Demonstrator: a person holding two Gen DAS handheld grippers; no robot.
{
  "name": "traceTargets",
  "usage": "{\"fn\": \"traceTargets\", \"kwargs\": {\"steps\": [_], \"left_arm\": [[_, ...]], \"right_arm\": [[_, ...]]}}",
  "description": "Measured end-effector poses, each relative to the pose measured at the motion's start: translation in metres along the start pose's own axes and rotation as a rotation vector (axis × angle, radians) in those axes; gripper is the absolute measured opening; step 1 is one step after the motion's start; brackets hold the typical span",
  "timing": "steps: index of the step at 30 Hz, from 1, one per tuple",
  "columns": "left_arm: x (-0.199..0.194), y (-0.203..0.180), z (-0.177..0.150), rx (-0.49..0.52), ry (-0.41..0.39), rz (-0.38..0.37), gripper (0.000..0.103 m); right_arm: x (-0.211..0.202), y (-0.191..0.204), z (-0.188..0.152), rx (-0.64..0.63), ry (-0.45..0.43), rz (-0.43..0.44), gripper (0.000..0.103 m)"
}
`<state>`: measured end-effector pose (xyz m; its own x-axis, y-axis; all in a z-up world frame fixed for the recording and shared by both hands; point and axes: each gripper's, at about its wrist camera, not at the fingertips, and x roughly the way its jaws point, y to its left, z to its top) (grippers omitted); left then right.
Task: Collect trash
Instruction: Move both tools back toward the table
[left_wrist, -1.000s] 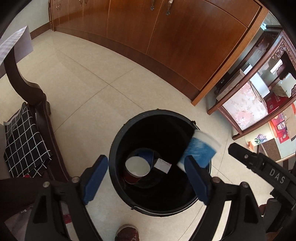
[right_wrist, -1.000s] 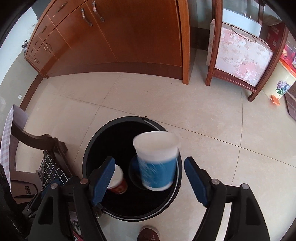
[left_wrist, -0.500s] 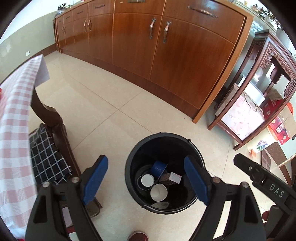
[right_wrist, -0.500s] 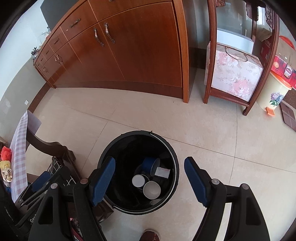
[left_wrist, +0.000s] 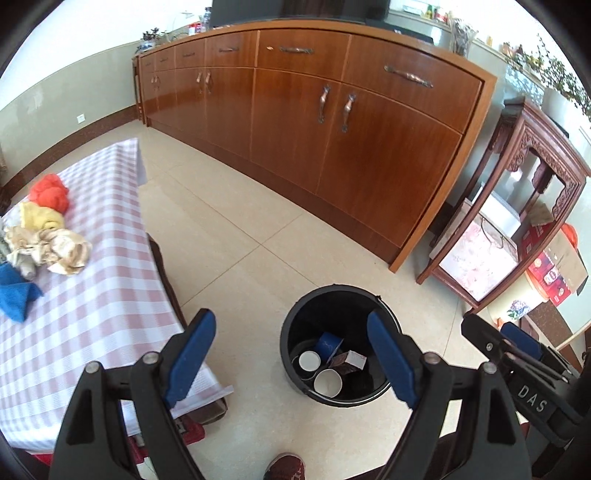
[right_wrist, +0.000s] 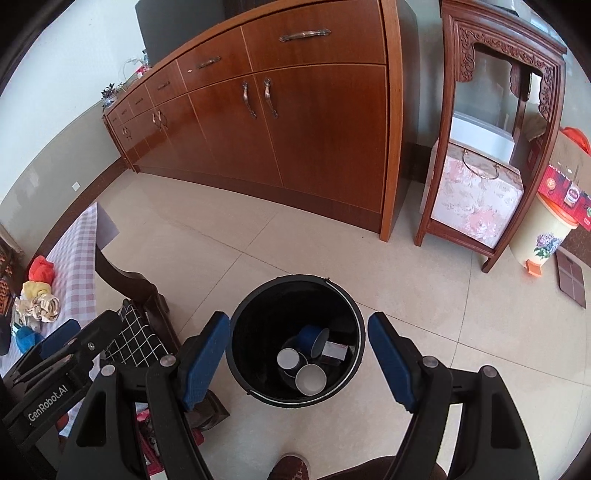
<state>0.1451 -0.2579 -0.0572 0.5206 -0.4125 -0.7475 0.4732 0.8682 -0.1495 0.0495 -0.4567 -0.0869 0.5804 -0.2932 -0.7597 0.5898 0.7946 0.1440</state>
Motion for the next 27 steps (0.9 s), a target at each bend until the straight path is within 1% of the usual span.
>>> {"fn": "traceTargets", "kwargs": {"steps": [4,8,18,27], "left_arm": [[-0.023,0.019,-0.003,-0.029,-0.033,0.027,0.086],[-0.042,0.040,-0.006,-0.063,-0.059,0.064,0.086],[-0.079,0.106,-0.021,-0.168,-0.105,0.193,0.086],[-0.105,0.160,-0.039,-0.250,-0.129,0.278,0.086]], "right_arm": [[-0.019,0.021,0.001,-0.034,-0.031,0.046,0.079],[-0.029,0.046,-0.001,-0.068,-0.046,0.104,0.079],[-0.040,0.126,-0.013,-0.194,-0.052,0.247,0.079],[-0.048,0.198,-0.031,-0.305,-0.045,0.365,0.079]]}}
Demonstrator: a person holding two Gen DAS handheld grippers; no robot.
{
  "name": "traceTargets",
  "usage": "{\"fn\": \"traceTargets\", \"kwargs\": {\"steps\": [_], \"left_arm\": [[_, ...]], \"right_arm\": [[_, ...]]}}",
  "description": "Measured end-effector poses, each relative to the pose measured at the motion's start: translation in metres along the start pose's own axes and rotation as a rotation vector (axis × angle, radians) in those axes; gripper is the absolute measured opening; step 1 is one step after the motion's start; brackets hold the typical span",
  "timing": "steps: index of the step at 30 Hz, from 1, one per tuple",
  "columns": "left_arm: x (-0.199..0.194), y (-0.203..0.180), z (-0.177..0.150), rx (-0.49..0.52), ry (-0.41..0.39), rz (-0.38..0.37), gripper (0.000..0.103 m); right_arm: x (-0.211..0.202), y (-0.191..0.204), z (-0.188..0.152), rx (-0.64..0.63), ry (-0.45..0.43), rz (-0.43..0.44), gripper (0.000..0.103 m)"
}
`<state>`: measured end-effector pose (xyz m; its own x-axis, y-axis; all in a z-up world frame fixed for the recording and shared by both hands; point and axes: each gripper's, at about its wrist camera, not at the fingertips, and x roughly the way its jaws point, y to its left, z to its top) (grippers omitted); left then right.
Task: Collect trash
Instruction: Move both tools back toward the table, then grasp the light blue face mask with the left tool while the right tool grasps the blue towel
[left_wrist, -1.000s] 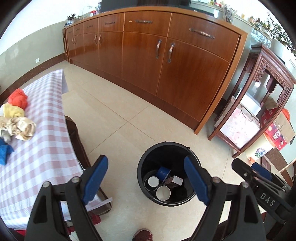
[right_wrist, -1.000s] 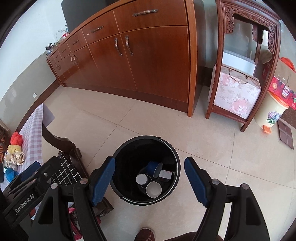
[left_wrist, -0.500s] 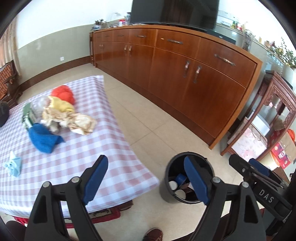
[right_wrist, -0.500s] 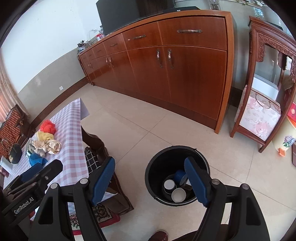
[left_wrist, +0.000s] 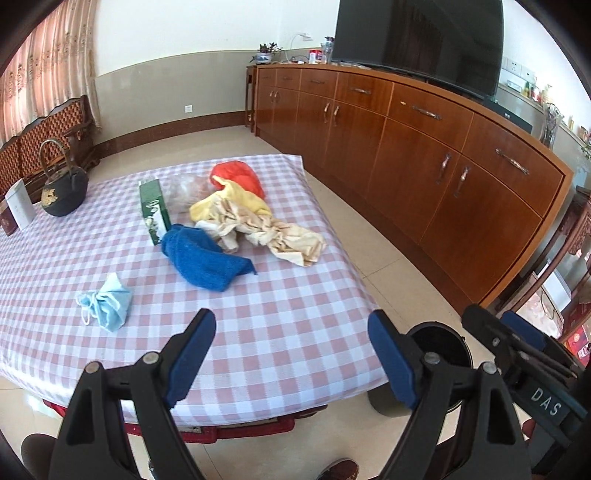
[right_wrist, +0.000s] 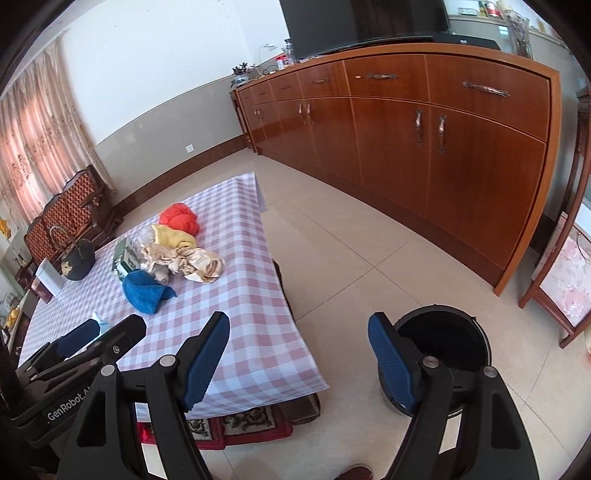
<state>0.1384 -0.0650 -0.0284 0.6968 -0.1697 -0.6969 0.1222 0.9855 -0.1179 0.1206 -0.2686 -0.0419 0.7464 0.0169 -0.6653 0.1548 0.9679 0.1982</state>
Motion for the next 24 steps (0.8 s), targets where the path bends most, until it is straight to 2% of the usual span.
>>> {"fn": "traceTargets", "kwargs": {"steps": [10,18,24], "left_arm": [[-0.002,0.069,-0.003,-0.099,-0.009,0.100,0.086],[0.007,0.118,-0.013,-0.171,0.010,0.168,0.086],[0.013,0.141,-0.019,-0.199,0.026,0.206,0.086]], "right_arm": [[0.023,0.071,-0.003,-0.102,0.031,0.103,0.079],[0.043,0.106,-0.006,-0.140,0.062,0.154,0.079],[0.057,0.126,-0.011,-0.158,0.085,0.182,0.079]]}}
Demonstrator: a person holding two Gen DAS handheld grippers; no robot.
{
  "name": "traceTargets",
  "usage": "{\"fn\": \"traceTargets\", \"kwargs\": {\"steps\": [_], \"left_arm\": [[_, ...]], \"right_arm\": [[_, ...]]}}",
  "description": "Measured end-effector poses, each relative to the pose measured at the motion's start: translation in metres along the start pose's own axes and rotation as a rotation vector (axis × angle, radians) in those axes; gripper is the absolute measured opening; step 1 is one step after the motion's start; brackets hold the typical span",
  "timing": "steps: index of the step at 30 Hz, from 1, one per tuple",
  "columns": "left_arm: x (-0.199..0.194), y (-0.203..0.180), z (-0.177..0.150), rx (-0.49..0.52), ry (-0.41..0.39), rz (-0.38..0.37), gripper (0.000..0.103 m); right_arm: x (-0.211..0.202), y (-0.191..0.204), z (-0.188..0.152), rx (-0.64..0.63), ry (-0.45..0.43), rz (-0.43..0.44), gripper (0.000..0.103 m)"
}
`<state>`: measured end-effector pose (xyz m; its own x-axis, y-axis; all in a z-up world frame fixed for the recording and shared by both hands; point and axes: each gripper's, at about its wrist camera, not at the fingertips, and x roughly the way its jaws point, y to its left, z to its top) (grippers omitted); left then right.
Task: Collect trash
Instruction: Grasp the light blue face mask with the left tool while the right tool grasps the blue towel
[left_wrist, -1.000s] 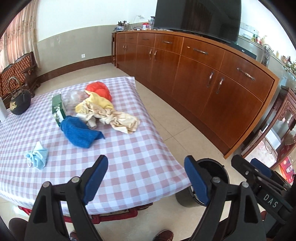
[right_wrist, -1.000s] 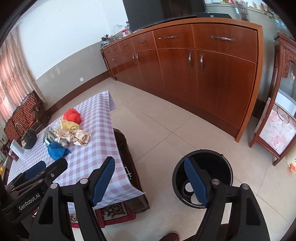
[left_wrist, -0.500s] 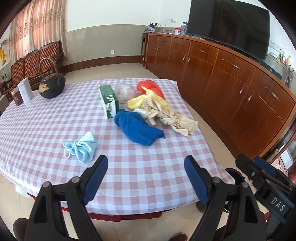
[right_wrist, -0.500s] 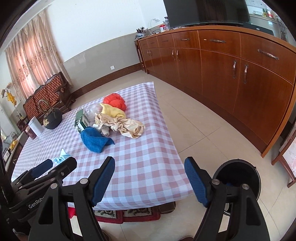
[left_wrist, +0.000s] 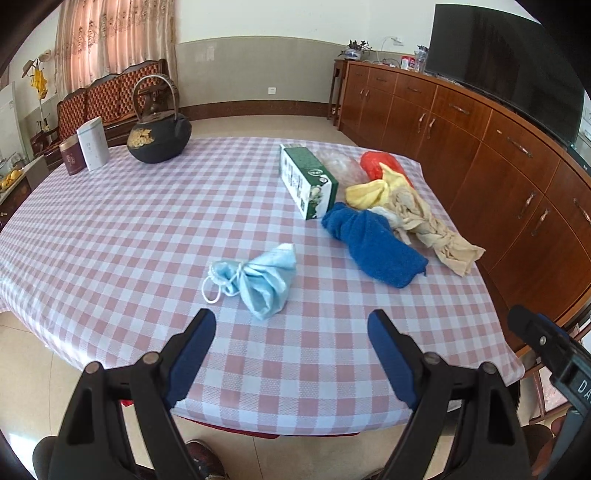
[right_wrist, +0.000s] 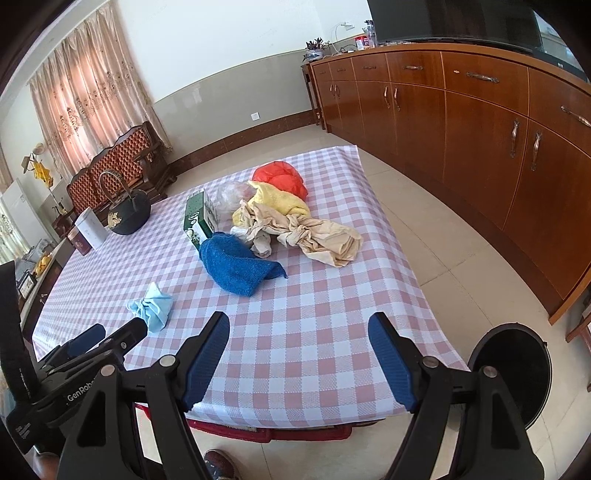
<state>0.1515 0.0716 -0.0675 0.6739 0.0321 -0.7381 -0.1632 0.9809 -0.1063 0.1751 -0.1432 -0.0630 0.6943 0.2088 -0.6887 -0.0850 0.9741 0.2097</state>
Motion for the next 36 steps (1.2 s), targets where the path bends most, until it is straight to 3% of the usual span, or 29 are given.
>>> {"fn": "traceTargets", "kwargs": {"steps": [25,28,32,36], "left_arm": [[0.072,0.039,0.005,-0.046,0.081,0.045,0.084],[0.077,0.039,0.009,-0.038,0.061,0.048,0.077],[0.081,0.039,0.017,-0.022,0.039,0.045,0.057],[0.088,0.041,0.026,-0.037,0.037,0.023,0.050]], "right_arm": [[0.082,0.047,0.012,-0.054,0.083,0.052,0.079],[0.095,0.051,0.015,-0.052,0.093,0.055,0.079],[0.112,0.055,0.019,-0.053,0.110,0.064,0.079],[0.128,0.060,0.025,-0.062,0.117,0.067,0.079]]}}
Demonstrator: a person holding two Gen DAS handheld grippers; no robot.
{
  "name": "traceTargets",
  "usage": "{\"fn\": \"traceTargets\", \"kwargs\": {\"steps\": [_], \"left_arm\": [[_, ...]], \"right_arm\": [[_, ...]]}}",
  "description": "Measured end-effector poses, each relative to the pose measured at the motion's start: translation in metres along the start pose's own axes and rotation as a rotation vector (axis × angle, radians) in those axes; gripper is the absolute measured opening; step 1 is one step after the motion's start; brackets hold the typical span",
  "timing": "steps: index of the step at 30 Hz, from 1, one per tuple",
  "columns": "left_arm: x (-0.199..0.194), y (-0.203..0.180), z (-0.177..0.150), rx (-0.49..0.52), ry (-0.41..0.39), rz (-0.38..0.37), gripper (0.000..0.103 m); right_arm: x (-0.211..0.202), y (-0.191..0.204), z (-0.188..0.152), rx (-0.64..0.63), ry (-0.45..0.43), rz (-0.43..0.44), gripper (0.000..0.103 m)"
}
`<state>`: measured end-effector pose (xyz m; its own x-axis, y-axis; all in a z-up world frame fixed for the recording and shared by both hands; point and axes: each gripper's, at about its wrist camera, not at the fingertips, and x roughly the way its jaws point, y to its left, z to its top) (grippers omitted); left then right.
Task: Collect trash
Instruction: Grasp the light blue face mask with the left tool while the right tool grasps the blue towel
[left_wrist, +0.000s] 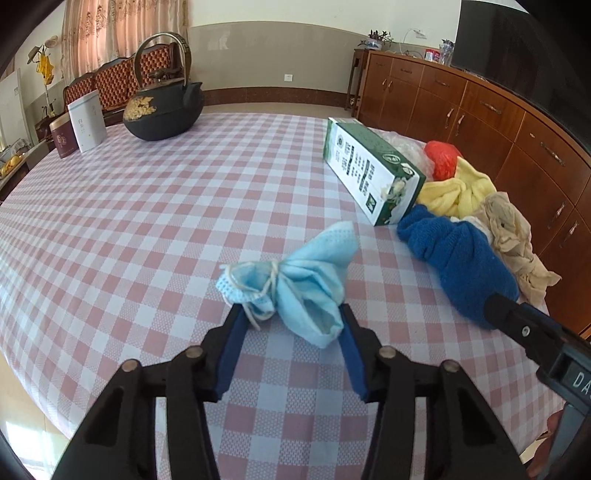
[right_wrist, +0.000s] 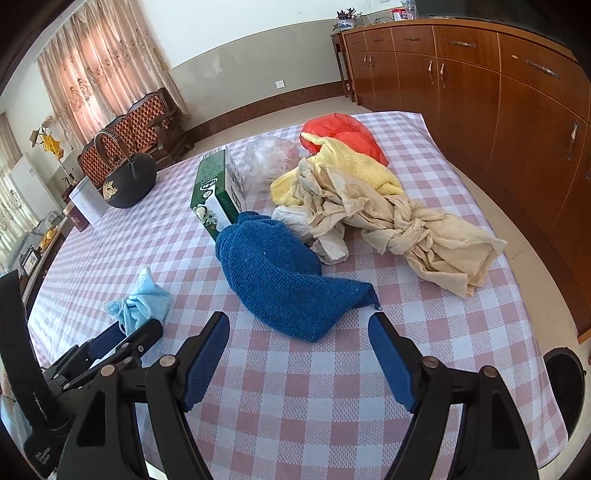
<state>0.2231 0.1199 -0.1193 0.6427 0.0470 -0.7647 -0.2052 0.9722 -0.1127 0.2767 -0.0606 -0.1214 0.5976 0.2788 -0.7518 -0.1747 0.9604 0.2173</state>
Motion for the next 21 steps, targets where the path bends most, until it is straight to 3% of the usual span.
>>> {"fn": "traceTargets", "kwargs": {"steps": [5,10,13,16,17,19,21], "left_arm": [[0.008,-0.002,0.010,-0.011,0.000,-0.027,0.042],[0.015,-0.004,0.017,-0.007,0.000,-0.035,0.042],[0.017,-0.006,0.019,-0.006,0.002,-0.028,0.048],[0.019,-0.007,0.020,0.000,0.006,-0.025,0.060],[0.020,-0.007,0.021,0.001,0.005,-0.025,0.062],[0.021,-0.007,0.022,-0.003,0.003,-0.041,0.061],[0.022,-0.005,0.025,-0.016,0.004,-0.054,0.055]], "right_arm": [[0.017,0.002,0.011,0.001,0.007,0.007,0.079],[0.032,0.006,0.020,-0.007,0.012,0.020,0.079],[0.037,0.012,0.022,-0.031,0.007,0.025,0.079],[0.040,0.017,0.023,-0.061,0.005,0.022,0.054],[0.041,0.019,0.023,-0.069,0.007,0.025,0.050],[0.043,0.024,0.023,-0.089,0.011,0.032,0.038],[0.043,0.026,0.022,-0.092,0.013,0.047,0.030]]}}
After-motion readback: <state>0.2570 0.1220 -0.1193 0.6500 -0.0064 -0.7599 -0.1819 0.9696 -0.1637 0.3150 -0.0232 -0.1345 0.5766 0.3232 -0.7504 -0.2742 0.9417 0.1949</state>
